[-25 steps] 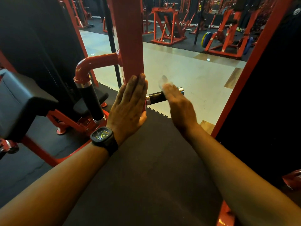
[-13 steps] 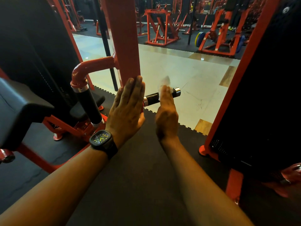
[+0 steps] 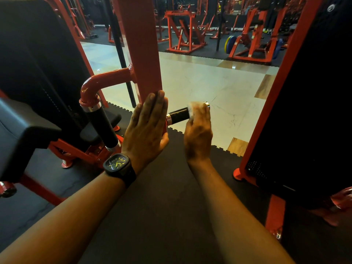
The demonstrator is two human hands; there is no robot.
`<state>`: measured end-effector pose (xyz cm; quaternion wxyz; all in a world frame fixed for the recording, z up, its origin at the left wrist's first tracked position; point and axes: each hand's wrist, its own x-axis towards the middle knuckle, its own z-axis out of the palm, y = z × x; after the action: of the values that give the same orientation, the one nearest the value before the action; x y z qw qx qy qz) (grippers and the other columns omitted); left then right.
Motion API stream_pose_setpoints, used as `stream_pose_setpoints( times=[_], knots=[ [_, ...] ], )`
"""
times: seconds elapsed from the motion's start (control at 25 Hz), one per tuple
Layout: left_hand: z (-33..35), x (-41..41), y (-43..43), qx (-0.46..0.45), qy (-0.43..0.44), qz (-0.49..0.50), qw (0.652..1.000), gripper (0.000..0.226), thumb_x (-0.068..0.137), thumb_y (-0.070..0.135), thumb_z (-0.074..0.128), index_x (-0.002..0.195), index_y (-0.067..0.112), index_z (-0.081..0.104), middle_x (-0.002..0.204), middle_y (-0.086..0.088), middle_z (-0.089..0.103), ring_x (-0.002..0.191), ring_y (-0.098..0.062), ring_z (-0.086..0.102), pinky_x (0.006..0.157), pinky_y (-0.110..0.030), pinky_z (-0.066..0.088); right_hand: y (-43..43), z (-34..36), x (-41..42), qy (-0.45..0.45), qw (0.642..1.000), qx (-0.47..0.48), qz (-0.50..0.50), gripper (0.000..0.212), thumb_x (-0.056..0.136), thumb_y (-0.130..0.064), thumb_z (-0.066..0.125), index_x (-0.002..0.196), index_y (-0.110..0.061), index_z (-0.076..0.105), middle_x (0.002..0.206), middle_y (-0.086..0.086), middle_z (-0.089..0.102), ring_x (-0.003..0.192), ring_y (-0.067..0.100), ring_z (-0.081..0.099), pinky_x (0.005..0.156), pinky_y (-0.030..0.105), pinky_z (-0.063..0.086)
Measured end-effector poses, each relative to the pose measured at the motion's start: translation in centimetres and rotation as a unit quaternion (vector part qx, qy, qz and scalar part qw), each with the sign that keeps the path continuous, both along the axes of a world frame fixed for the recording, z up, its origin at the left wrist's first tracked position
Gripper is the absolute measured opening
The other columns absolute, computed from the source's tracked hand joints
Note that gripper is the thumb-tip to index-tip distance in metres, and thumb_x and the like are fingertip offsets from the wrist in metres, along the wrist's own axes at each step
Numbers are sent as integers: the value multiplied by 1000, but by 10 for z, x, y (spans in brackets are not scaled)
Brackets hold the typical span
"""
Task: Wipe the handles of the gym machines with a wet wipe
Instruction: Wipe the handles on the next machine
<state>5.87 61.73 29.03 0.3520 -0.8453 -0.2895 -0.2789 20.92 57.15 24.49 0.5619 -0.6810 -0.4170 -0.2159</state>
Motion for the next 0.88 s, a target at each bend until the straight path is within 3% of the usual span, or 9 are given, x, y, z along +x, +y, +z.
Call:
stream_pose_setpoints(
  times=[0.2, 0.32, 0.48, 0.6, 0.72, 0.8, 0.88],
  knots=[
    [1, 0, 1, -2, 6, 0, 1000, 109, 86, 44, 66, 159, 4, -3, 166, -14, -1, 154, -32, -3, 125, -46, 5, 0, -8, -7, -42, 998, -39, -4, 46, 96, 2, 59, 141, 0, 50, 143, 22, 52, 133, 36, 50, 104, 46, 47],
    [1, 0, 0, -8, -1, -8, 1000, 110, 85, 43, 69, 158, 4, -4, 166, -13, -1, 153, -28, -12, 125, -46, 2, -7, -3, 3, 56, 995, -40, -65, 55, 96, 6, 55, 148, -5, 41, 145, 21, 50, 130, 36, 53, 100, 48, 51],
    [1, 0, -2, -20, -13, -12, 1000, 101, 93, 38, 62, 158, 5, -8, 165, -12, -4, 151, -26, -22, 124, -44, -4, 8, 19, -59, 229, 972, -50, 27, 45, 107, -20, 35, 151, -16, 28, 141, 20, 54, 115, 33, 64, 92, 45, 56],
    [2, -2, 0, -14, -1, -11, 1000, 104, 92, 42, 63, 157, 5, -9, 166, -12, -4, 150, -26, -23, 124, -44, -4, 11, 38, -53, 424, 905, 20, 35, 34, 108, -25, 35, 132, -8, 51, 124, 18, 65, 112, 29, 66, 94, 40, 55],
    [1, -2, 0, -23, -10, -22, 999, 105, 90, 39, 66, 157, 6, -9, 166, -11, -3, 150, -26, -22, 124, -45, -1, 6, 50, -54, 551, 830, 56, 72, 31, 108, -25, 39, 126, -12, 60, 114, 10, 68, 107, 23, 66, 96, 34, 54],
    [2, -2, 1, -34, -12, -24, 999, 105, 89, 36, 67, 158, 6, -8, 166, -11, -2, 151, -26, -18, 125, -47, 4, 8, 58, -53, 603, 788, 94, 88, 23, 107, -28, 41, 110, -21, 63, 96, 3, 68, 95, 22, 68, 80, 28, 55],
    [2, -2, 2, -33, -4, -23, 999, 105, 87, 34, 69, 159, 6, -3, 166, -12, -1, 152, -26, -14, 125, -48, 7, 9, 60, -46, 641, 754, 122, 83, 17, 107, -26, 45, 103, -24, 62, 89, -2, 65, 88, 19, 68, 62, 16, 47]
  ],
)
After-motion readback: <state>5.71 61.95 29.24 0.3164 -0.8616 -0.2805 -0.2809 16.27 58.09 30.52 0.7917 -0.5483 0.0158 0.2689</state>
